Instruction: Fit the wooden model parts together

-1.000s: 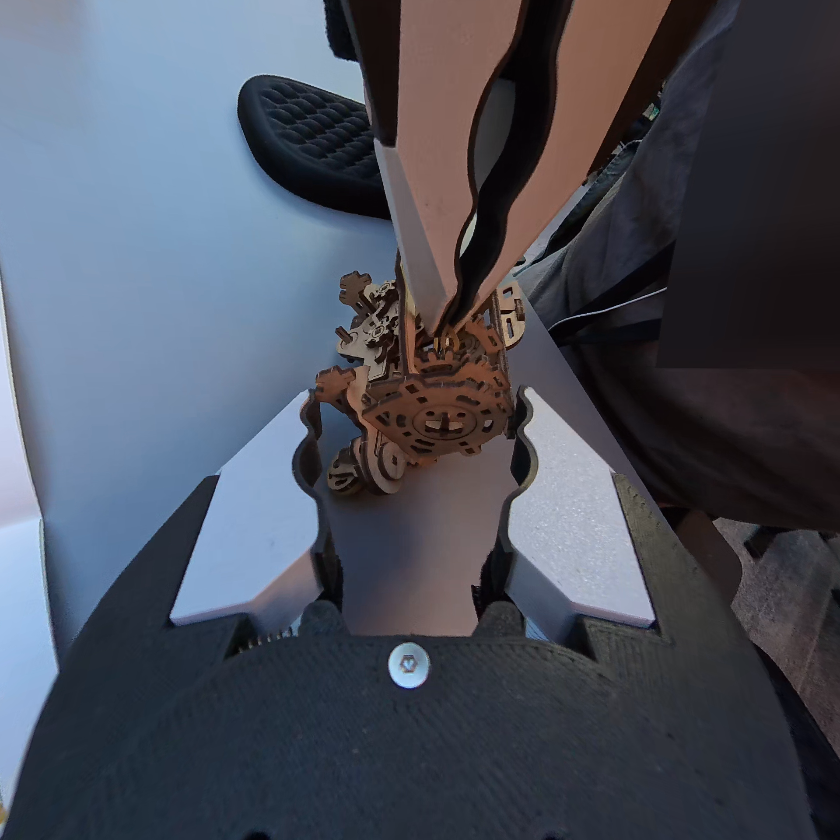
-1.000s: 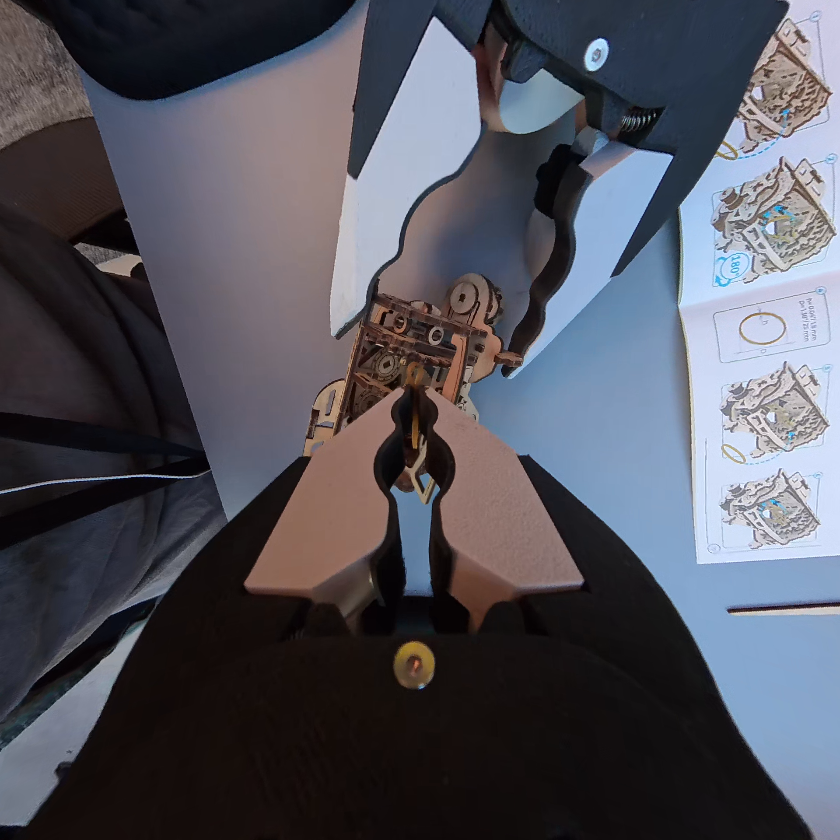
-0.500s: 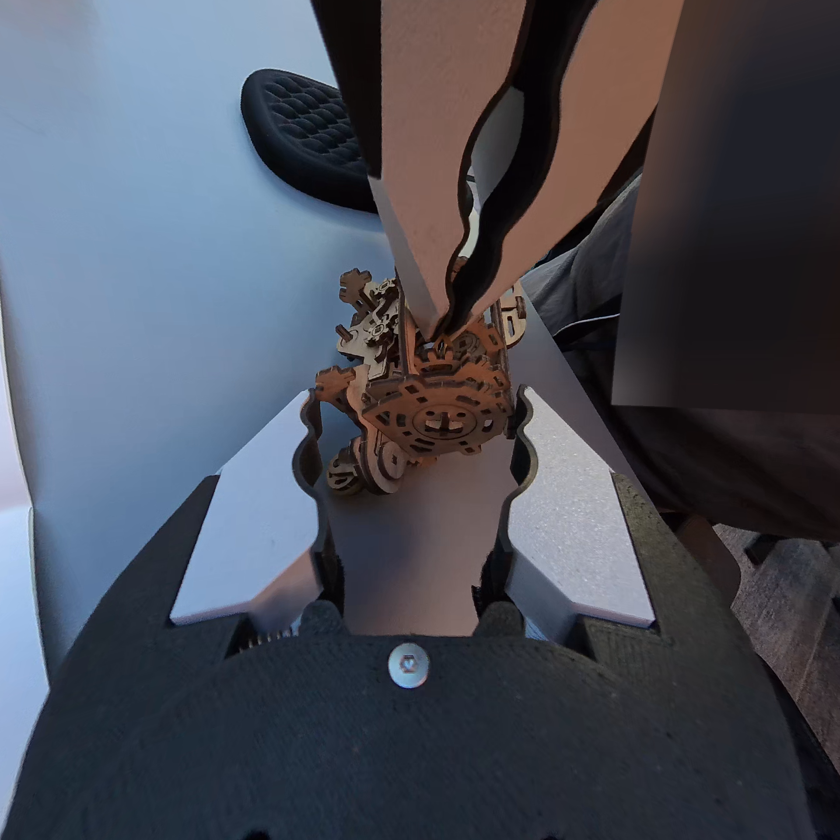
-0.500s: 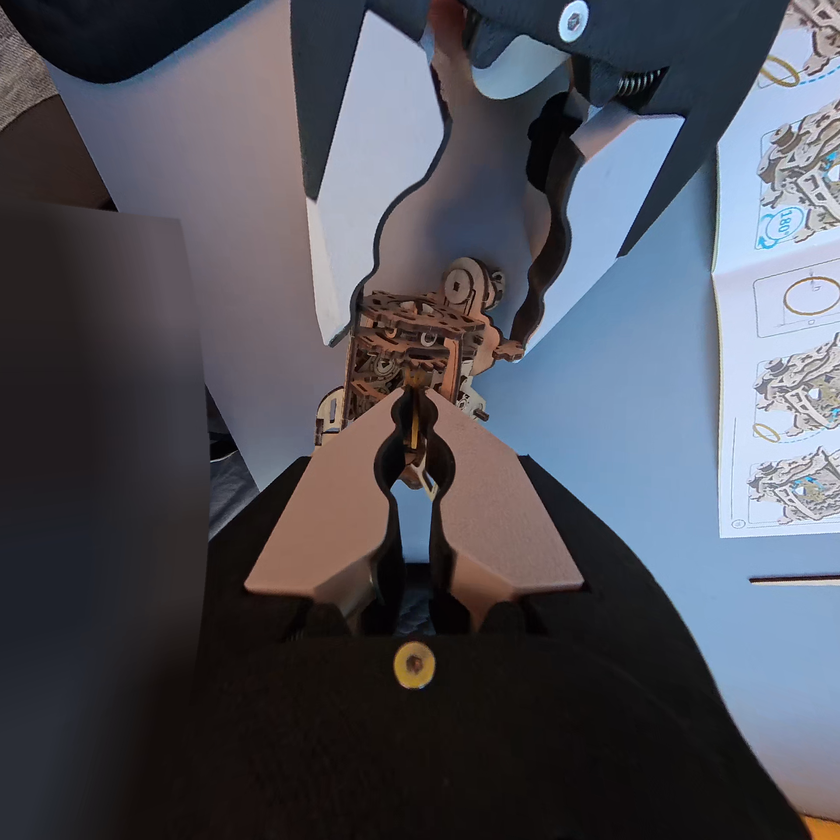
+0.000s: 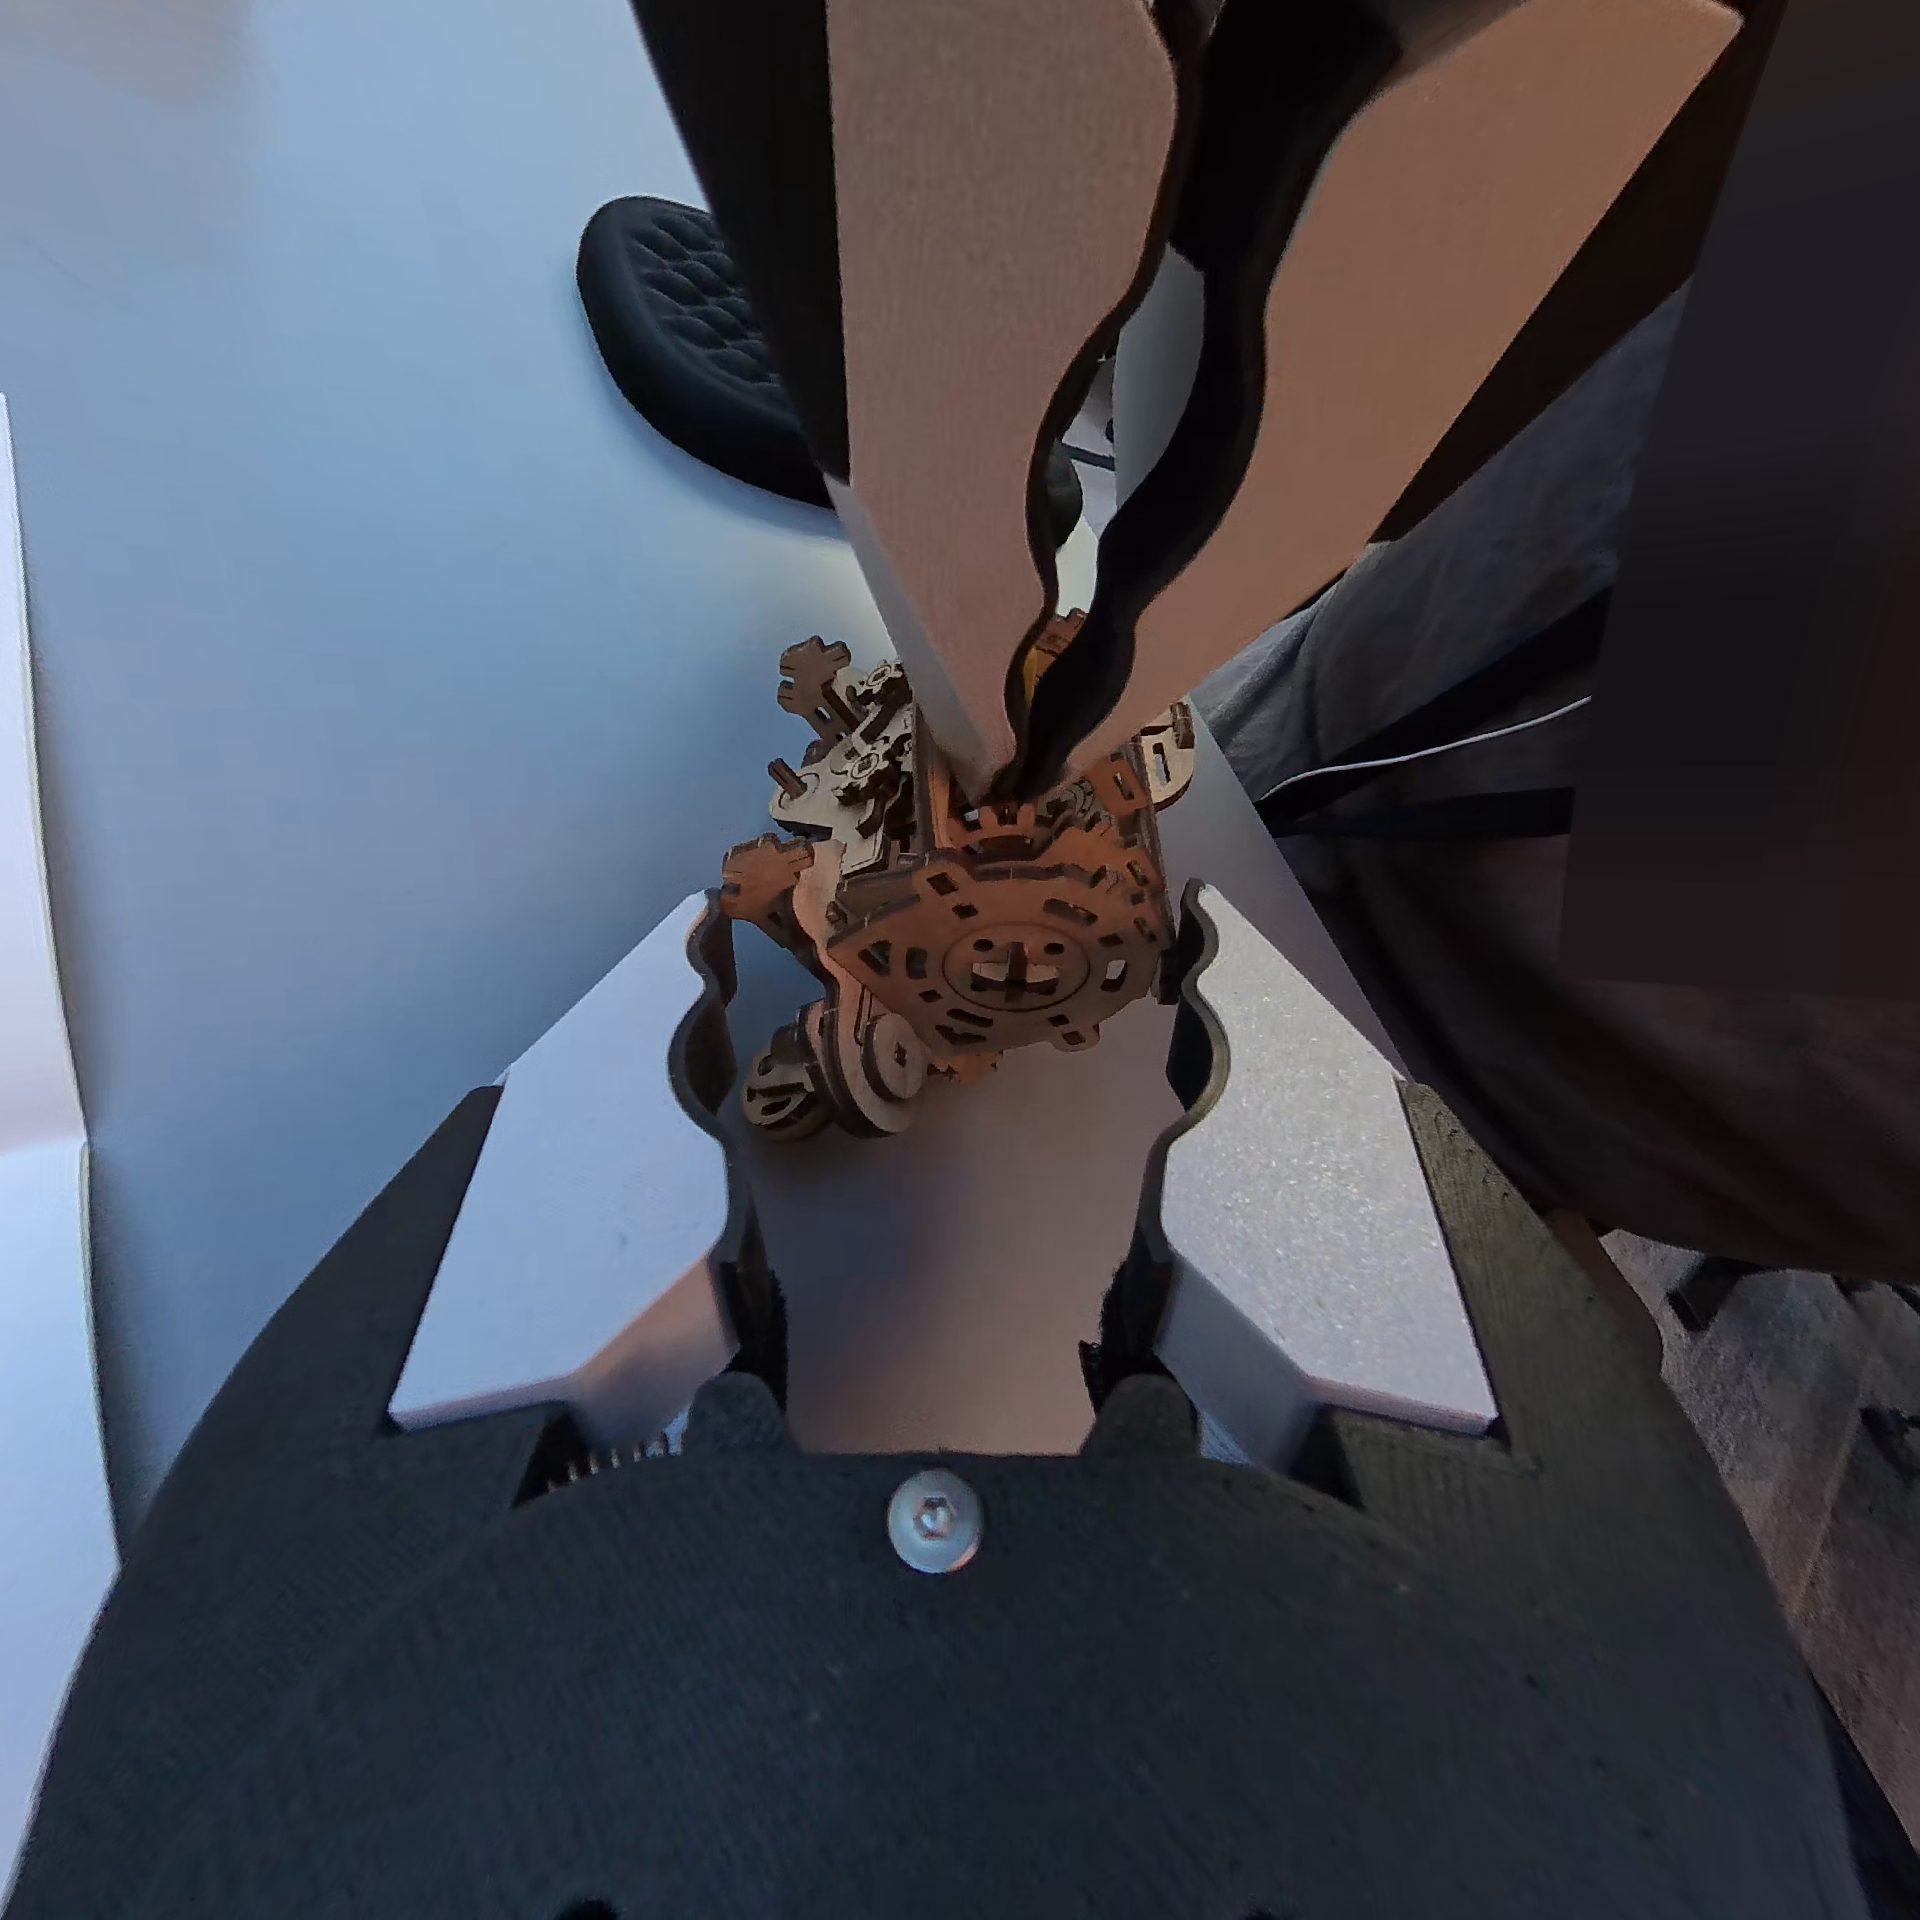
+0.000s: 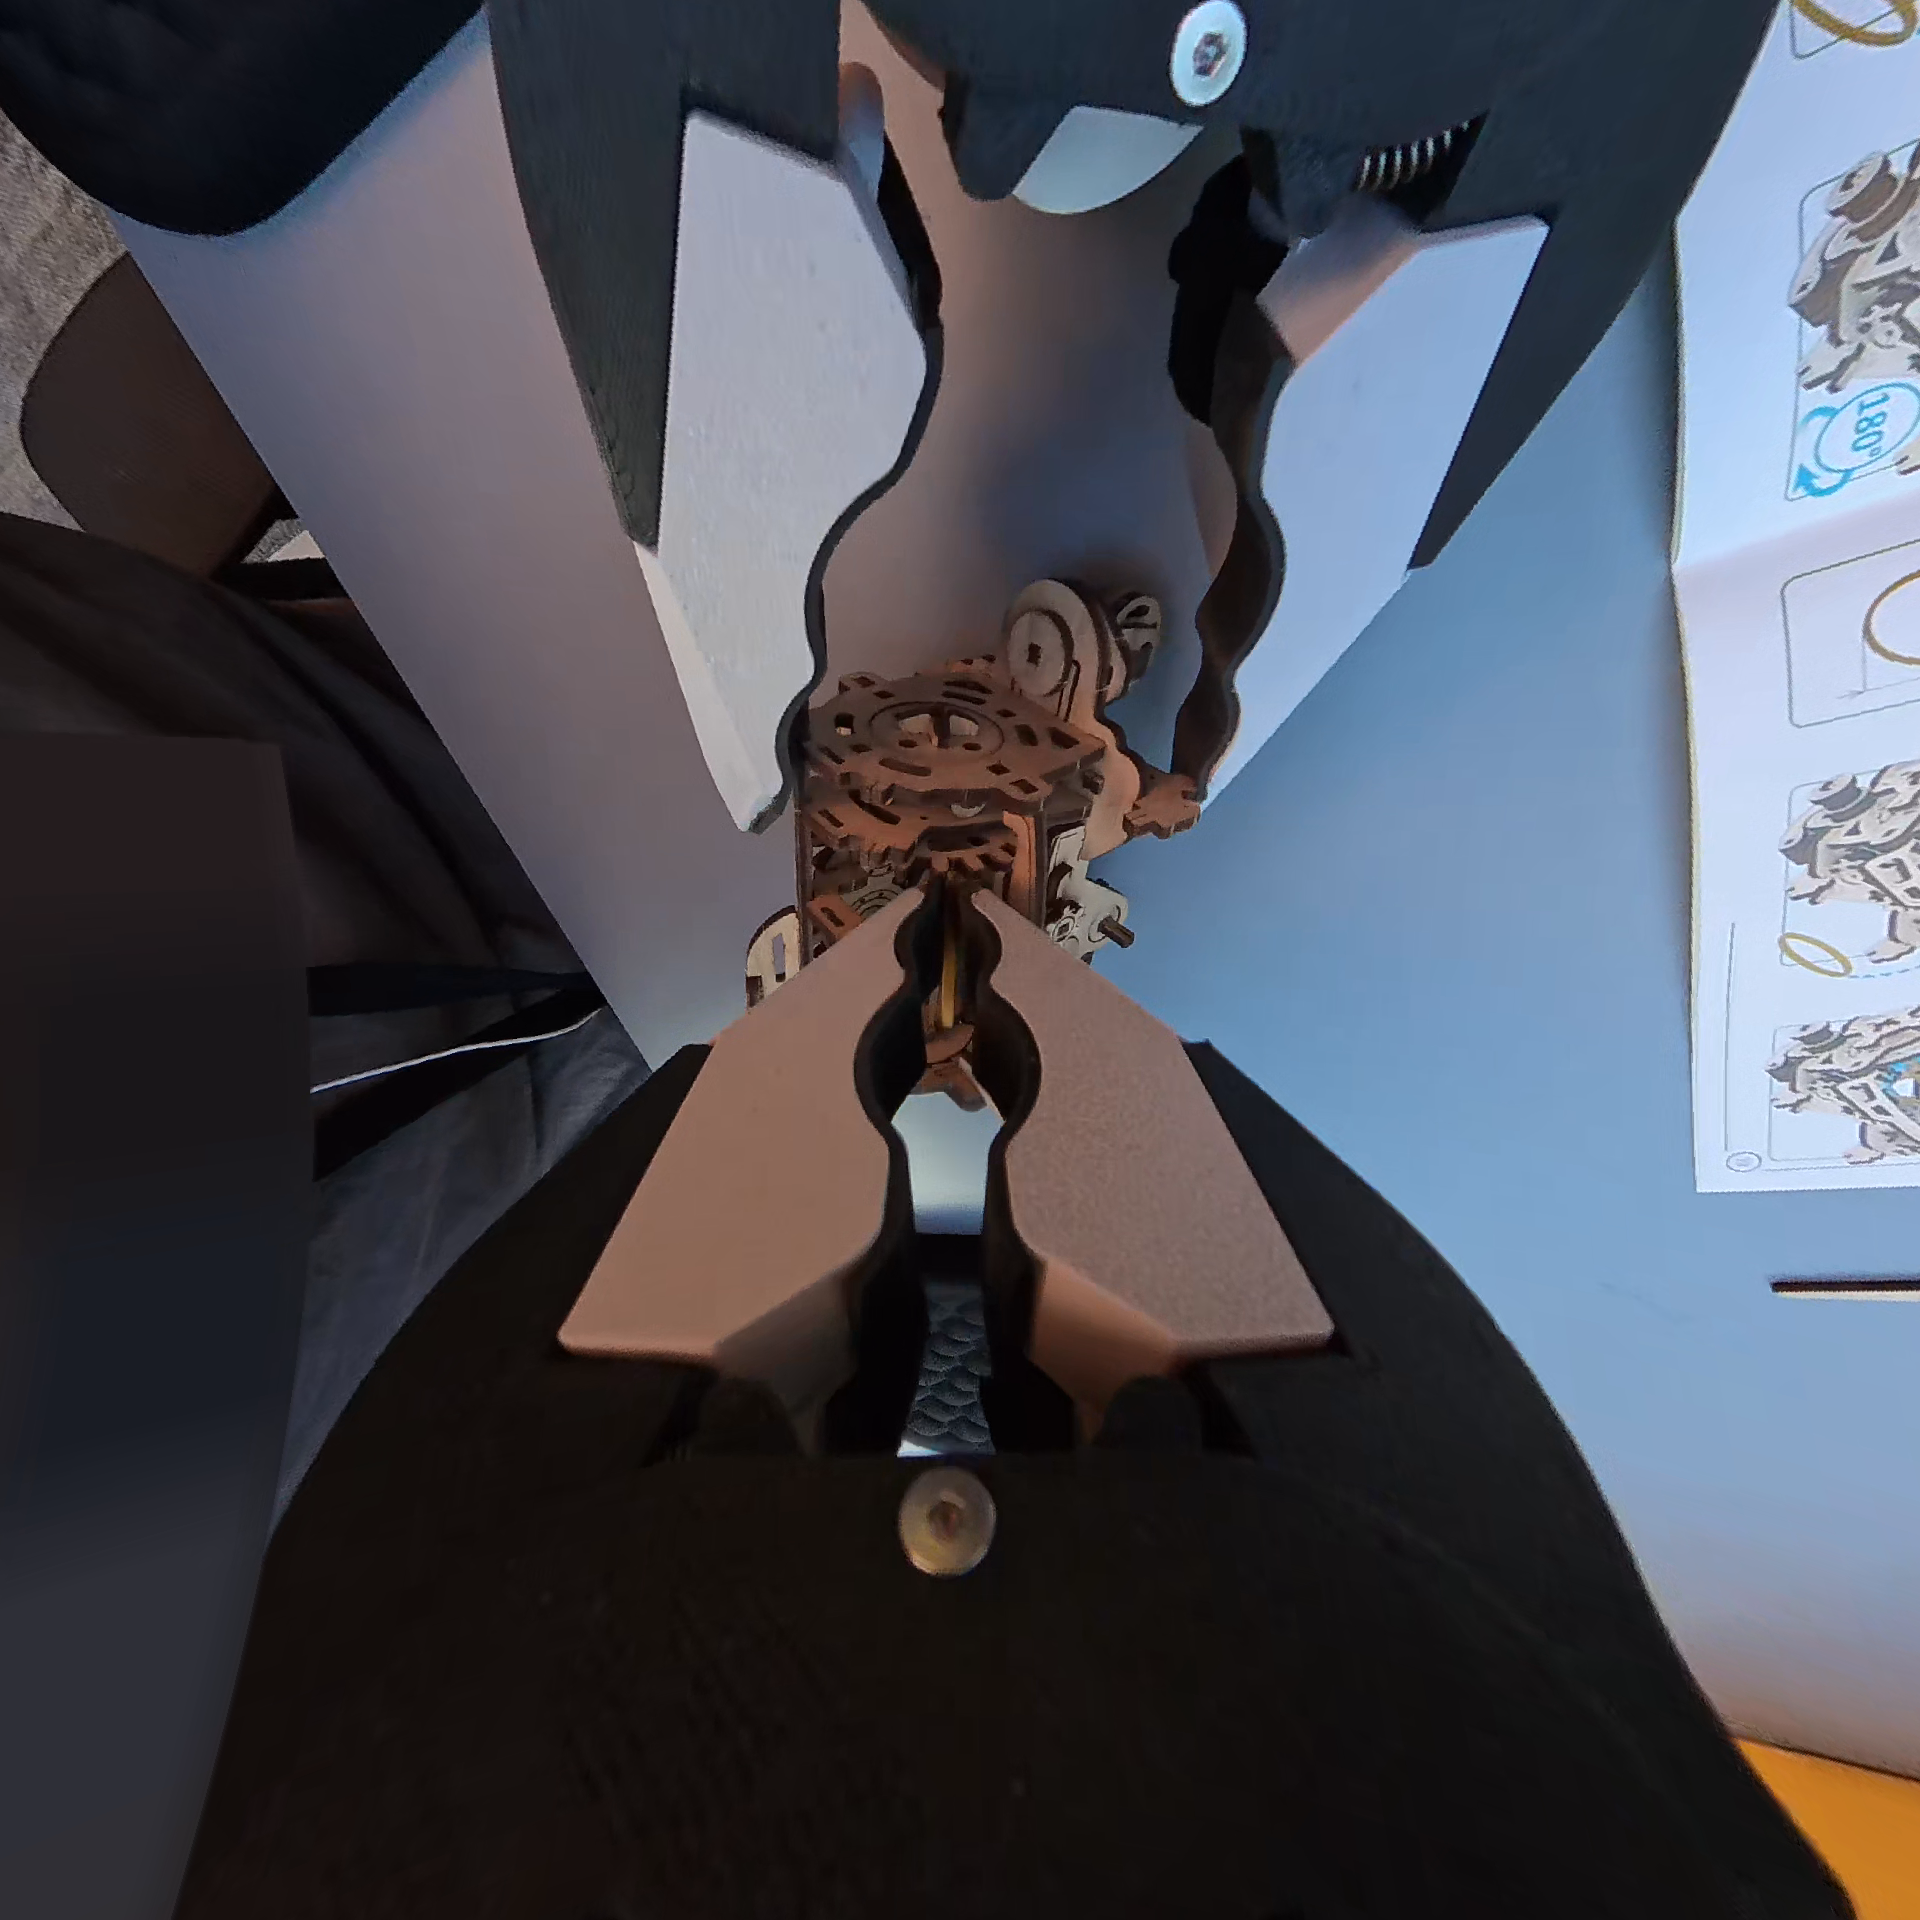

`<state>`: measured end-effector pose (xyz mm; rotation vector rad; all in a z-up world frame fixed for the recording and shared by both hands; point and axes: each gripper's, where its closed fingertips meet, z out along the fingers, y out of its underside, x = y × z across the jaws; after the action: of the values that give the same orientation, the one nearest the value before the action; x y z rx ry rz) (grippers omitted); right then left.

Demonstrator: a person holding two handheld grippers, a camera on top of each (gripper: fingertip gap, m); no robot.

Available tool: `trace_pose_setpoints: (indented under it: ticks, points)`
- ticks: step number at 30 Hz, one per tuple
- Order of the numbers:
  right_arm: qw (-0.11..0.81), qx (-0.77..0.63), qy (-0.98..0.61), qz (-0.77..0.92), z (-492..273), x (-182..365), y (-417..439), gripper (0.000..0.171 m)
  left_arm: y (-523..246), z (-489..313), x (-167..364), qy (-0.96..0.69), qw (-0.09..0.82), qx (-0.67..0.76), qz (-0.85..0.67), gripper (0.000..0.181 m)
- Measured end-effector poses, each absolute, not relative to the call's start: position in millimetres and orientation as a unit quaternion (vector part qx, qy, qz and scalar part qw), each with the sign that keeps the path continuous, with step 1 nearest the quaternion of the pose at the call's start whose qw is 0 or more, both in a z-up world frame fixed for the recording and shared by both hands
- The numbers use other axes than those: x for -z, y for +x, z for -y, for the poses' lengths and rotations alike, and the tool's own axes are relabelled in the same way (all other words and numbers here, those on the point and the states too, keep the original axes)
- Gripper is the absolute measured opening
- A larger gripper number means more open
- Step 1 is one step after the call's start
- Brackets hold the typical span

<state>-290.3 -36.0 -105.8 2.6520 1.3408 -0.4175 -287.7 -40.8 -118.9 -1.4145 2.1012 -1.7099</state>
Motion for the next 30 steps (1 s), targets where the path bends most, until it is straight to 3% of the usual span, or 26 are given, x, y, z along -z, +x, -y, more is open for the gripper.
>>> trace_pose_setpoints:
  ticks: [22, 30]
  points:
    - [0.091, 0.192, 0.895, -0.393, 42.1, 108.8, -289.4, 0.0, -287.3, 42.1, 122.1, -0.465, 0.042, 0.551, -0.692, 0.084]
    - [0.056, 0.188, 0.892, -0.408, 40.6, 107.6, -289.2, 0.001, -287.8, 42.3, 122.4, -0.463, 0.045, 0.548, -0.695, 0.084]
